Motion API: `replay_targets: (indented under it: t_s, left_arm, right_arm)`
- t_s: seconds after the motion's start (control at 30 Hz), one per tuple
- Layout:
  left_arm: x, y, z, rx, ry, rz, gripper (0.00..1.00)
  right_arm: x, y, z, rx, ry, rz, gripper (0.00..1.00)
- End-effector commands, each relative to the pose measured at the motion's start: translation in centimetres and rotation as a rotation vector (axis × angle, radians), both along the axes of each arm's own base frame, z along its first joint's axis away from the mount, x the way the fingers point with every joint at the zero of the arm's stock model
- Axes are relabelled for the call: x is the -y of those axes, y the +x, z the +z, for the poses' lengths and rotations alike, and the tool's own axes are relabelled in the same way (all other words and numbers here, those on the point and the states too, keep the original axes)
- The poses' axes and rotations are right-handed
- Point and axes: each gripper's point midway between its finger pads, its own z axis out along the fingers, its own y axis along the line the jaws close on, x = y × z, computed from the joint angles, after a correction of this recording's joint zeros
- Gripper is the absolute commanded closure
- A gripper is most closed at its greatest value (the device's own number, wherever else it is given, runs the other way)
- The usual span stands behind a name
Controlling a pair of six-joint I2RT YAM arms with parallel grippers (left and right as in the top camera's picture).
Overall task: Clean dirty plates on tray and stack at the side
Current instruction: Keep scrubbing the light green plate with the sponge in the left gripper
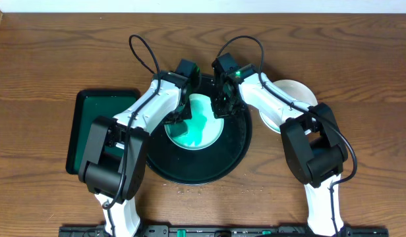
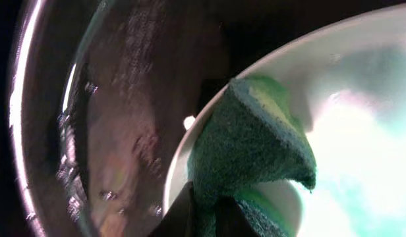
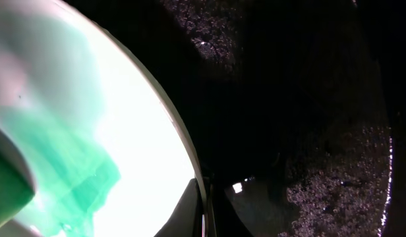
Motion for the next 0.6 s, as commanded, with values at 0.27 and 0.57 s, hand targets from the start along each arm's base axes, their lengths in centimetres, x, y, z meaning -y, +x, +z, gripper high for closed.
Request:
replay_targets:
  t_s: [0.27,0.57]
  left_arm:
    - [1.7,-1.3,-1.7,-0.104,-0.137,-0.171,0.93]
    - [10.1,-1.1,-0.2,-0.065,-0.607,-0.523,0.93]
  right_arm:
    - [0.3,-0.4,-0.9,-0.027,-0.017,-0.013,0.99]
    - [0.3,-0.4,-0.9,-0.027,-0.017,-0.013,0.99]
